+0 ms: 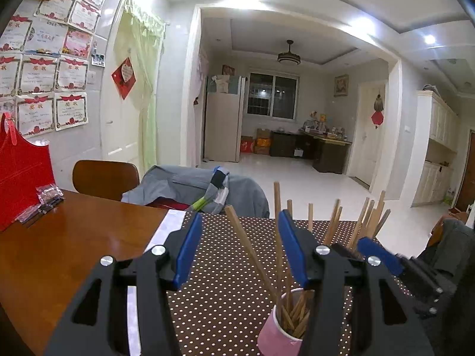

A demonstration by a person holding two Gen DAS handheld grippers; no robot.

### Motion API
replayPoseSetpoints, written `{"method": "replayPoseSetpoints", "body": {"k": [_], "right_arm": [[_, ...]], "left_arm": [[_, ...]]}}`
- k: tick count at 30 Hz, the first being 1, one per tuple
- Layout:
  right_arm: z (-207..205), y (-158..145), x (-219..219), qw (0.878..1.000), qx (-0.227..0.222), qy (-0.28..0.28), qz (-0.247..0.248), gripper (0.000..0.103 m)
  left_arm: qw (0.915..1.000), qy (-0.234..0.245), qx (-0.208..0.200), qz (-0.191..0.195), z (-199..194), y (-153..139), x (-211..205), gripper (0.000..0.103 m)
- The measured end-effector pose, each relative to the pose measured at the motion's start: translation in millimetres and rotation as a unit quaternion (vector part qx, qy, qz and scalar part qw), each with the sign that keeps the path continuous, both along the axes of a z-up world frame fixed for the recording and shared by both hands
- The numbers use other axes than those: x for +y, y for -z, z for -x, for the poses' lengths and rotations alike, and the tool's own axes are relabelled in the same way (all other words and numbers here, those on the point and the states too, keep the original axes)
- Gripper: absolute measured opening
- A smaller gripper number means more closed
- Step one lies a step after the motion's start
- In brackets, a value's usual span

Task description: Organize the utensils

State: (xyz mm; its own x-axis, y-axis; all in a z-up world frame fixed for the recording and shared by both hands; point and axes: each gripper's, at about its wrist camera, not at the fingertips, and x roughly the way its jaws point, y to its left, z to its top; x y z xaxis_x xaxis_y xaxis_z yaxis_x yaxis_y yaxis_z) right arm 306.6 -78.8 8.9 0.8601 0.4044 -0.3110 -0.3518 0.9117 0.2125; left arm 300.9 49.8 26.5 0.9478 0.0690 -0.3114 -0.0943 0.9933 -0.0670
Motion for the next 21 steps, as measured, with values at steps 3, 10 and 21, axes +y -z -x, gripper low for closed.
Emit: {"method": "replayPoseSetpoints", "body": {"k": [3, 10, 21], "right_arm": [[11.9, -8.5, -2.1, 1.000, -0.009, 0.009, 0.006, 0.045], [59.2, -25.6, -12.3, 0.998, -0.043, 0.045, 0.026, 0.055], [144.4, -48.1, -39.6, 0.994, -0.076, 0.074, 0.027, 0.073]], "left_arm": [[0.9999, 0.005, -0.003, 0.010, 13.2, -3.3, 2.3, 0.055], [0.9992, 0.002, -0.035, -0.016, 68.7, -25.4, -2.3, 0.059], [0.9970, 0.009, -0.066, -0.039, 159.4, -46.8, -19.6, 0.062]]}}
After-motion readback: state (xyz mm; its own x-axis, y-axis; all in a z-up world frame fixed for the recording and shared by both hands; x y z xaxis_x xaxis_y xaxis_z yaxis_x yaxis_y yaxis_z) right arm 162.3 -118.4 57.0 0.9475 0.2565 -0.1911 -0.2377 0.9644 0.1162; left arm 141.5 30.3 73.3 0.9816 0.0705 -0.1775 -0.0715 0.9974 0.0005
